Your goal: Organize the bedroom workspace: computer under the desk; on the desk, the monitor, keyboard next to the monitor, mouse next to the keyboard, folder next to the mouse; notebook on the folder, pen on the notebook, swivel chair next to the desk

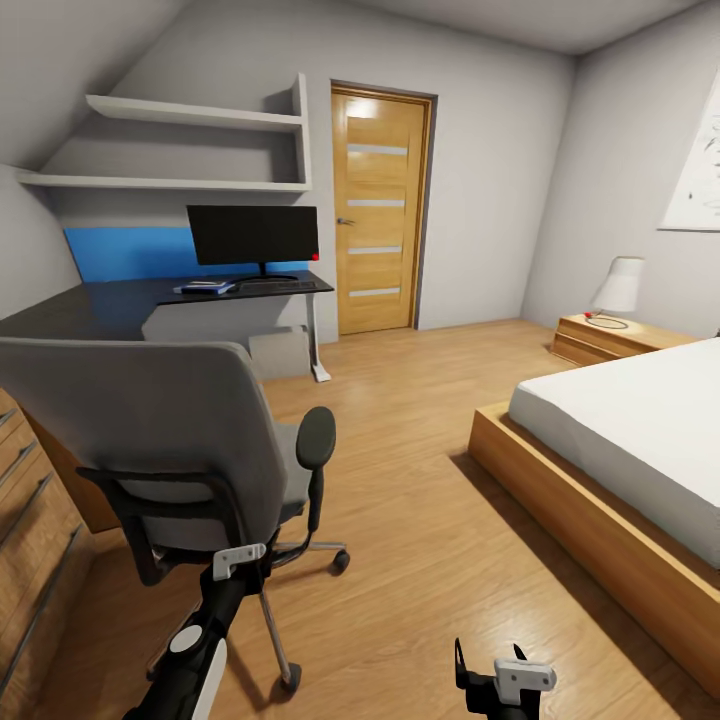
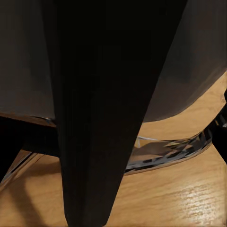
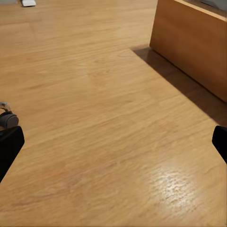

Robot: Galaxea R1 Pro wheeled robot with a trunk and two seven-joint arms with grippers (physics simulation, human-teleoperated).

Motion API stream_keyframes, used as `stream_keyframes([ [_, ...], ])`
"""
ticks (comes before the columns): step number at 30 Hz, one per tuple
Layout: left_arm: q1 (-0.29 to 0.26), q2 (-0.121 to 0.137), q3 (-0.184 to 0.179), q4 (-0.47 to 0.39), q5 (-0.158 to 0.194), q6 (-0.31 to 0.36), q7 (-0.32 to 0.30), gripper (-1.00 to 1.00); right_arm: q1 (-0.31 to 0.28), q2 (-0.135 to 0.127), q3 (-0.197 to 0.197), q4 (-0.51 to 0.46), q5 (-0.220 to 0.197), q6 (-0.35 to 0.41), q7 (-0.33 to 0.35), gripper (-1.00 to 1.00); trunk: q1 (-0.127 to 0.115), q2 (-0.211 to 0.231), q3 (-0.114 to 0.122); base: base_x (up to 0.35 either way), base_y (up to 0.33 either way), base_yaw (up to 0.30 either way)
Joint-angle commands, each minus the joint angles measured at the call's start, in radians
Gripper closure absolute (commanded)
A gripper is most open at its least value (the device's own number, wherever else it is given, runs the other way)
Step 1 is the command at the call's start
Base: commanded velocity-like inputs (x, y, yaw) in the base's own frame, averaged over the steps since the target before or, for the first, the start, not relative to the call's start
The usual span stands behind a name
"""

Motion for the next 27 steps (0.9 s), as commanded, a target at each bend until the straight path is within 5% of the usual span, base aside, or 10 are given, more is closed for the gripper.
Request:
stream_keyframes([
  [1, -0.001, -0.002, 0.005, -0.001, -0.009, 0.000, -0.006, -1.00, -0.001, -0.002, 0.006, 0.000, -0.010, -0.006, -0.005, -1.00, 0.000, 0.000, -0.001, 0.000, -0.010, 0.000],
  [27, -0.001, 0.000, 0.005, -0.001, -0.009, -0.001, -0.005, -1.00, -0.001, -0.002, 0.006, 0.001, -0.010, -0.006, -0.005, -1.00, 0.000, 0.000, -0.001, 0.000, -0.054, 0.000],
])
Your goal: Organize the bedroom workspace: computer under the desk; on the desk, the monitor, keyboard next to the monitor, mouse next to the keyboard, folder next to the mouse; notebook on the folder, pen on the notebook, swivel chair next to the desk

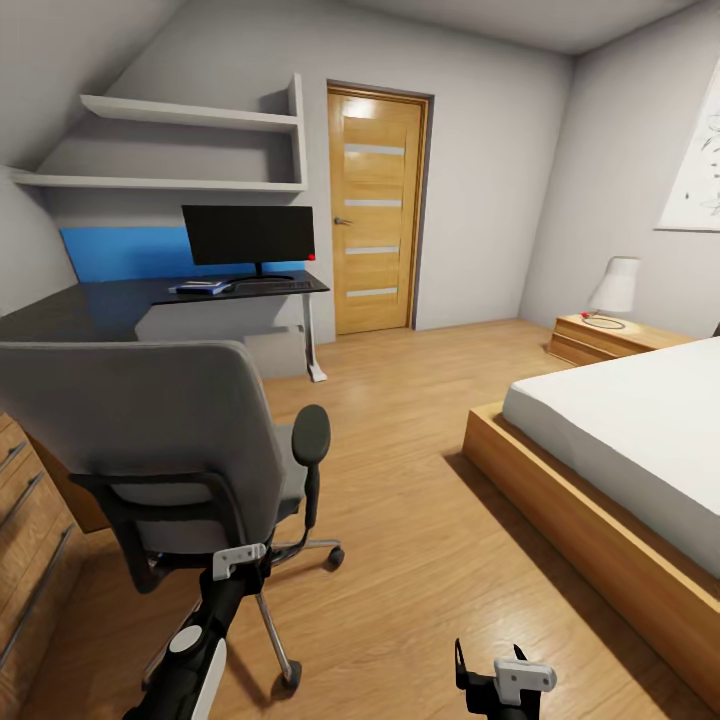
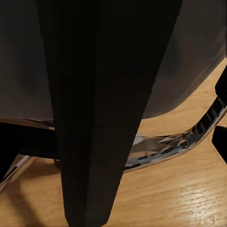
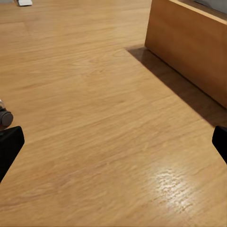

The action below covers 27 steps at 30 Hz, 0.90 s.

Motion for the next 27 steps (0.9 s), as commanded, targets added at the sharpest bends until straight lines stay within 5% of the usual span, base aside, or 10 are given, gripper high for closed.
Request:
stream_keyframes([
  [1, -0.001, -0.001, 0.005, -0.001, -0.009, 0.000, -0.006, -1.00, -0.001, -0.001, 0.006, 0.000, -0.010, -0.006, -0.005, -1.00, 0.000, 0.000, -0.001, 0.000, -0.048, 0.000],
  [15, -0.001, -0.001, 0.008, -0.001, -0.009, -0.001, -0.007, -1.00, -0.001, -0.001, 0.008, 0.018, -0.009, -0.007, -0.004, -1.00, 0.000, 0.000, -0.001, 0.029, -0.037, 0.000],
  [27, -0.001, 0.000, 0.008, -0.002, -0.009, -0.002, -0.007, -1.00, -0.001, -0.001, 0.008, 0.020, -0.009, -0.007, -0.003, -1.00, 0.000, 0.000, -0.001, 0.191, 0.000, 0.000],
])
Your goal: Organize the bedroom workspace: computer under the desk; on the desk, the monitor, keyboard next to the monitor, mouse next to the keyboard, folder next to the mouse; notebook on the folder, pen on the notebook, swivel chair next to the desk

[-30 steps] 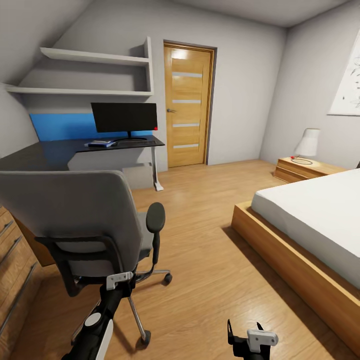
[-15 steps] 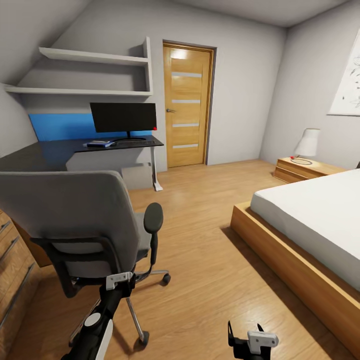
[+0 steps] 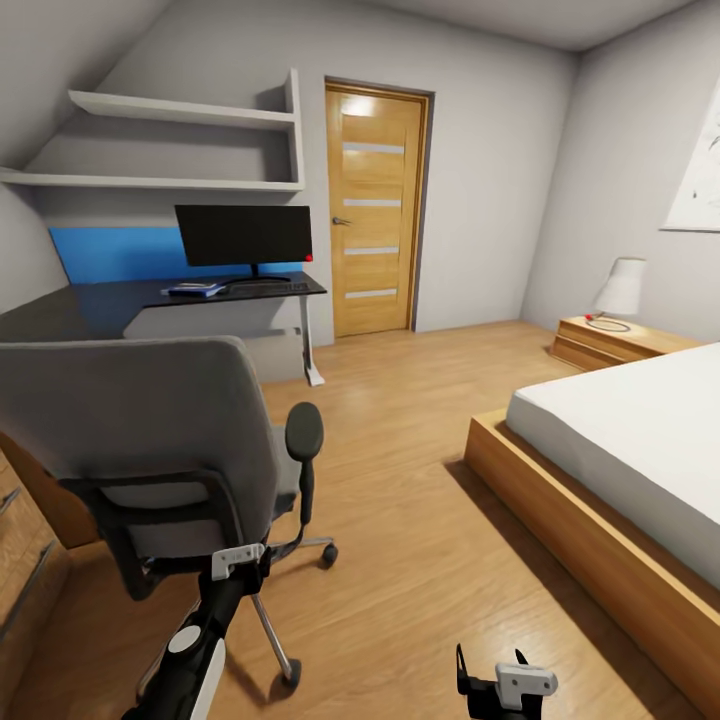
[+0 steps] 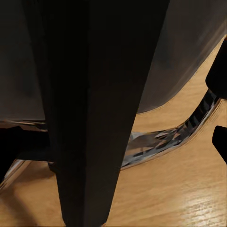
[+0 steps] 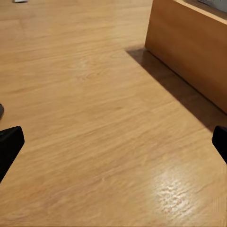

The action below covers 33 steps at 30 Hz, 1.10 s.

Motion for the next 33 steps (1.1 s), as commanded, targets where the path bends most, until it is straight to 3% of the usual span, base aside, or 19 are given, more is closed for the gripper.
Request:
stream_keyframes([
  [1, -0.001, -0.001, 0.005, -0.001, -0.008, -0.001, -0.006, -1.00, -0.001, -0.002, 0.006, 0.000, -0.010, -0.006, -0.005, -1.00, 0.000, 0.000, -0.001, 0.219, 0.000, 0.000],
  [9, 0.000, -0.001, 0.005, -0.001, -0.008, 0.000, -0.005, -1.00, -0.001, -0.002, 0.006, 0.000, -0.010, -0.006, -0.005, -1.00, 0.000, 0.000, -0.001, 0.209, 0.000, 0.000],
  [19, 0.000, -0.001, 0.005, 0.000, -0.008, 0.002, -0.005, -1.00, -0.001, -0.002, 0.006, 0.002, -0.010, -0.006, -0.005, -1.00, 0.000, 0.000, -0.001, 0.025, 0.000, 0.000],
  [33, -0.001, -0.001, 0.005, 0.000, -0.008, 0.002, -0.006, -1.00, -0.001, -0.002, 0.005, 0.022, -0.010, -0.006, -0.005, -1.00, 0.000, 0.000, -0.001, -0.235, 0.000, 0.000],
])
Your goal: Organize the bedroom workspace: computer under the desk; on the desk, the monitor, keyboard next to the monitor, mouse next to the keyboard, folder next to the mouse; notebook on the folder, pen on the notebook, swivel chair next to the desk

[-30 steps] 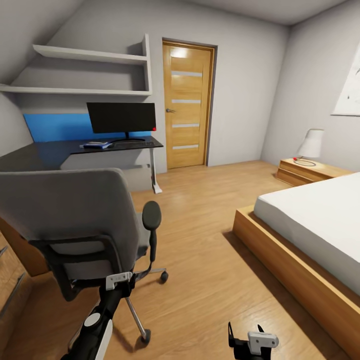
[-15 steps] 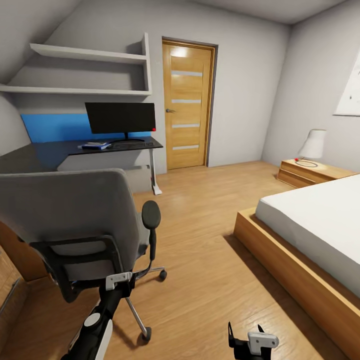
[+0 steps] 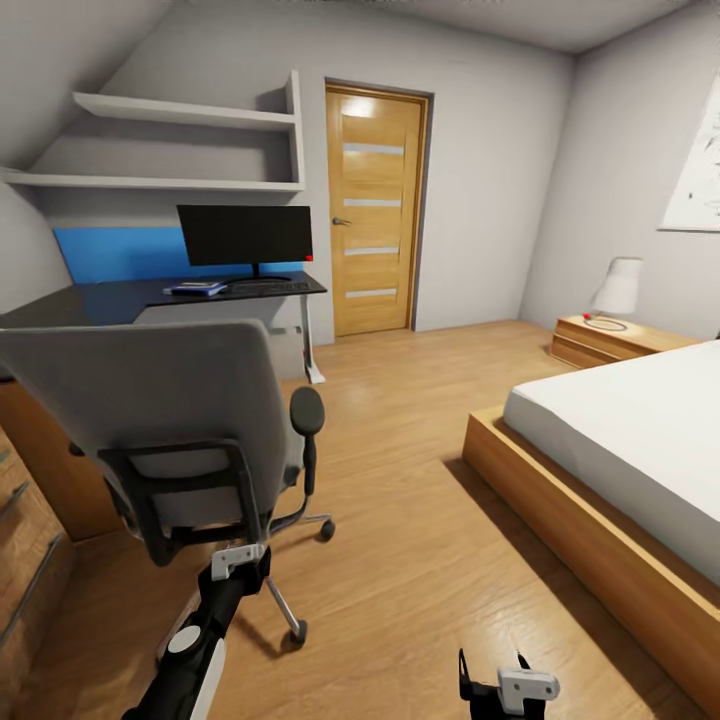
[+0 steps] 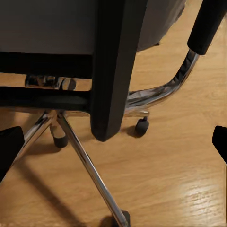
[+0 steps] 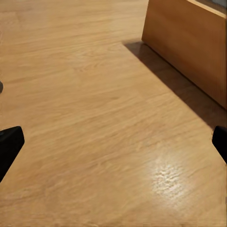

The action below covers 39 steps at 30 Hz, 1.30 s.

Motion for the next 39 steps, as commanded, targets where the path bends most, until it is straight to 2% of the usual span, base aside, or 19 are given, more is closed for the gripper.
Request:
stream_keyframes([
  [1, 0.000, -0.002, 0.005, 0.000, -0.009, 0.000, -0.006, -1.00, -0.001, -0.002, 0.007, 0.000, -0.010, -0.006, -0.005, -1.00, -0.001, 0.000, -0.001, -0.238, 0.000, 0.000],
  [14, -0.001, -0.002, 0.005, 0.000, -0.009, 0.000, -0.006, -1.00, -0.001, -0.001, 0.006, 0.001, -0.010, -0.006, -0.005, -1.00, -0.001, 0.000, -0.001, -0.094, 0.000, 0.000],
  [27, 0.000, 0.000, 0.005, 0.000, -0.009, 0.000, -0.006, -1.00, -0.001, 0.004, 0.006, 0.011, -0.010, -0.027, -0.005, -1.00, -0.001, 0.000, -0.001, -0.283, 0.000, 0.000],
  [28, 0.000, 0.001, 0.005, 0.000, -0.009, 0.000, -0.006, -1.00, -0.001, 0.008, 0.006, 0.014, -0.010, -0.029, -0.005, -1.00, -0.001, 0.000, -0.001, -0.323, 0.000, 0.000],
  [32, 0.000, 0.006, 0.005, 0.002, -0.009, 0.000, -0.005, -1.00, -0.002, 0.051, 0.002, 0.021, -0.009, -0.034, -0.009, -1.00, -0.001, 0.000, -0.001, -0.304, 0.000, 0.000],
  [33, 0.000, 0.009, 0.006, 0.005, -0.009, 0.000, -0.005, -1.00, -0.003, 0.073, 0.001, 0.021, -0.008, -0.033, -0.011, -1.00, -0.001, 0.000, -0.001, -0.217, 0.000, 0.000],
  [35, 0.000, 0.011, 0.006, 0.008, -0.008, 0.000, -0.004, -1.00, -0.004, 0.092, 0.000, 0.022, -0.005, -0.031, -0.012, -1.00, -0.001, 0.000, -0.001, -0.161, 0.000, 0.000],
  [39, 0.000, 0.014, 0.006, 0.012, -0.008, 0.000, -0.004, -1.00, -0.022, 0.131, -0.002, 0.022, 0.019, -0.006, -0.014, -1.00, -0.001, 0.000, -0.001, -0.082, 0.000, 0.000],
])
